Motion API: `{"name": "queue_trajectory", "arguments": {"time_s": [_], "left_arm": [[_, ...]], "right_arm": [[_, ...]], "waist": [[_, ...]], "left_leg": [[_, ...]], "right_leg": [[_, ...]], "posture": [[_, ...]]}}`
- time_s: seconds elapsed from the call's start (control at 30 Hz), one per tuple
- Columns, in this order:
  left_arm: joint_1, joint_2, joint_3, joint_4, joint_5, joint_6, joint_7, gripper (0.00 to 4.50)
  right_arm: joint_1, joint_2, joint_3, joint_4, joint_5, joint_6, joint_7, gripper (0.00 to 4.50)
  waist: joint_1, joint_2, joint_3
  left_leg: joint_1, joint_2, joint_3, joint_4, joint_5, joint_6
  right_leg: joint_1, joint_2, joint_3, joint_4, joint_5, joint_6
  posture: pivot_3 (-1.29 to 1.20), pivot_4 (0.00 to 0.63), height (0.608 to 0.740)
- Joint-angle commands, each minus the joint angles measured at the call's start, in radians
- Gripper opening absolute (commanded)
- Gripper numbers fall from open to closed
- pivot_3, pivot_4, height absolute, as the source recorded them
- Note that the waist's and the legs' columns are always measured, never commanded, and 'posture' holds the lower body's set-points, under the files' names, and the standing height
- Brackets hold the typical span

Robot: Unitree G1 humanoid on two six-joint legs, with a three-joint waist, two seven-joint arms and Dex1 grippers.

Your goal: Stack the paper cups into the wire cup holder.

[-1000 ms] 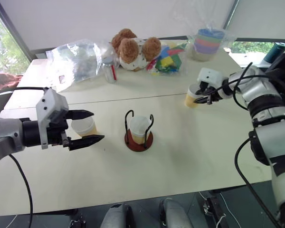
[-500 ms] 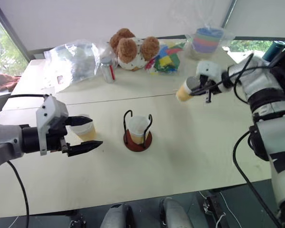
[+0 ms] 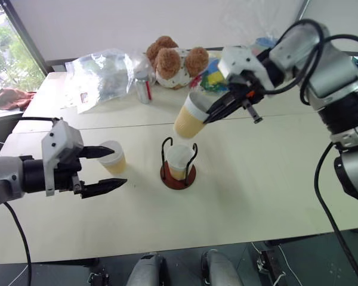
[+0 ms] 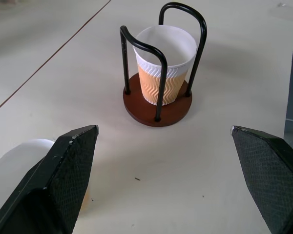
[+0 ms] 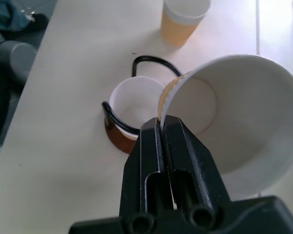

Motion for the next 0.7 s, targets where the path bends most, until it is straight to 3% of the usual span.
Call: {"name": "queue_trajectory", "arguments": {"time_s": [0.03, 0.7], "left_arm": [[-0.021, -0.007, -0.002, -0.016, -0.012, -0.003, 0.017, 4.50], [-0.019, -0.056, -0.030, -0.038, -0.010, -0.019, 0.049, 4.50]], "right_arm": [[-0.077, -0.001, 0.047, 0.011, 0.051, -0.035, 0.002, 0.03], [-0.210, -0.012, 0.356, 0.009, 0.188, -0.159, 0.002, 0.03]], "waist": [[-0.001, 0.000, 0.000], [0.000, 0.000, 0.000]], "left_leg": [[0.000, 0.000, 0.000, 0.000, 0.000, 0.000], [0.000, 0.000, 0.002, 0.000, -0.001, 0.001]], "right_leg": [[-0.001, 0.000, 0.000, 0.000, 0.000, 0.000], [-0.002, 0.000, -0.001, 0.000, 0.000, 0.000]], "posture": [[0.00, 0.150, 0.740], [0.00, 0.150, 0.740]]}}
